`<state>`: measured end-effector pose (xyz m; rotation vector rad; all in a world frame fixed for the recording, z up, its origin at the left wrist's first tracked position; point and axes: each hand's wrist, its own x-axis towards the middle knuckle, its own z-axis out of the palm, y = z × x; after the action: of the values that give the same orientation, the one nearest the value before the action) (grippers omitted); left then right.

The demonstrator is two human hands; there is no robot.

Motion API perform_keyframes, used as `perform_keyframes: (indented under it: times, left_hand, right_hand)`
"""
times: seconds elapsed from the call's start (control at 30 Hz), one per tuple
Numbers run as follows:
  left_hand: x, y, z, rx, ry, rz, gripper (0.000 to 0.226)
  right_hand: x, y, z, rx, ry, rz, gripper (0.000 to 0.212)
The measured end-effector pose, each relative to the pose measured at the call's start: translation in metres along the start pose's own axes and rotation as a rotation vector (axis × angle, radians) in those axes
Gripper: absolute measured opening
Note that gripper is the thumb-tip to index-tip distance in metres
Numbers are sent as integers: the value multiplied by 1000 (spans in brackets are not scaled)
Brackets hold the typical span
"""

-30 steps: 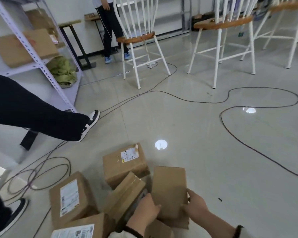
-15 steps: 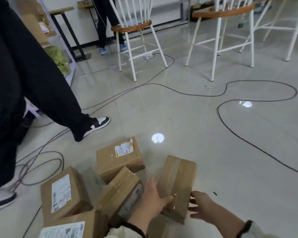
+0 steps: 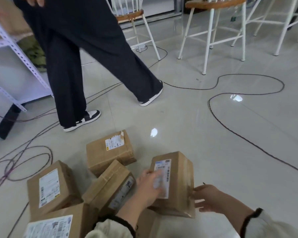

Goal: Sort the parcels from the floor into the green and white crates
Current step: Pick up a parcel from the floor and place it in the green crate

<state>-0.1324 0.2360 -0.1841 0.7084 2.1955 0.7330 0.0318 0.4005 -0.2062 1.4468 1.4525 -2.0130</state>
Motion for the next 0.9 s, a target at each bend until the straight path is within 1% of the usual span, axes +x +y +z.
perform_keyframes:
  times: [0.03,0.07,0.1,0.13,0.2,0.27,0.33,0.4,0.47,0.57,0.7,0.77,0.9]
  left_hand:
    - [0,0,7,86,-3,-46,86]
    - [-1,-1,14,93,-35,-112,108]
    - [-1,-2,20,58,-86,-162,116]
    - [0,-3,25,18,-132,-181,114]
    - [2,-6,32,9,-184,-184,92]
    - [2,-5,33,21,-174,-167,75]
    - [2,-5,32,11,-168,-157,69]
    - [1,-3,30,-24,-182,-161,64]
    - [-2,0,26,-80,-211,-146,62]
    - [-7,7,19,-170,-212,-109,61]
    - [-16,20,3,-297,-150,-47,74]
    - [-23,30,-11,-386,-72,1,74]
    - [-40,60,-46,-597,46,91,71]
  right_hand:
    - [0,1,-2,-27,25,17,3]
    - [1,1,-2,-29,51,35,6]
    - [2,1,-1,-16,74,48,11]
    - [3,0,0,7,88,56,18]
    - [1,-3,0,90,93,61,24]
    - [-2,-5,-3,213,86,67,20]
    - [-6,-7,-5,280,63,57,16]
    - [-8,-7,-4,277,15,40,25]
    - [-9,-8,-1,244,-4,28,29]
    - [-13,-12,2,161,44,-12,24]
    - [-27,-34,9,124,95,-117,19]
    - [-44,-53,15,128,100,-213,19]
    - [-94,-100,26,130,120,-479,21]
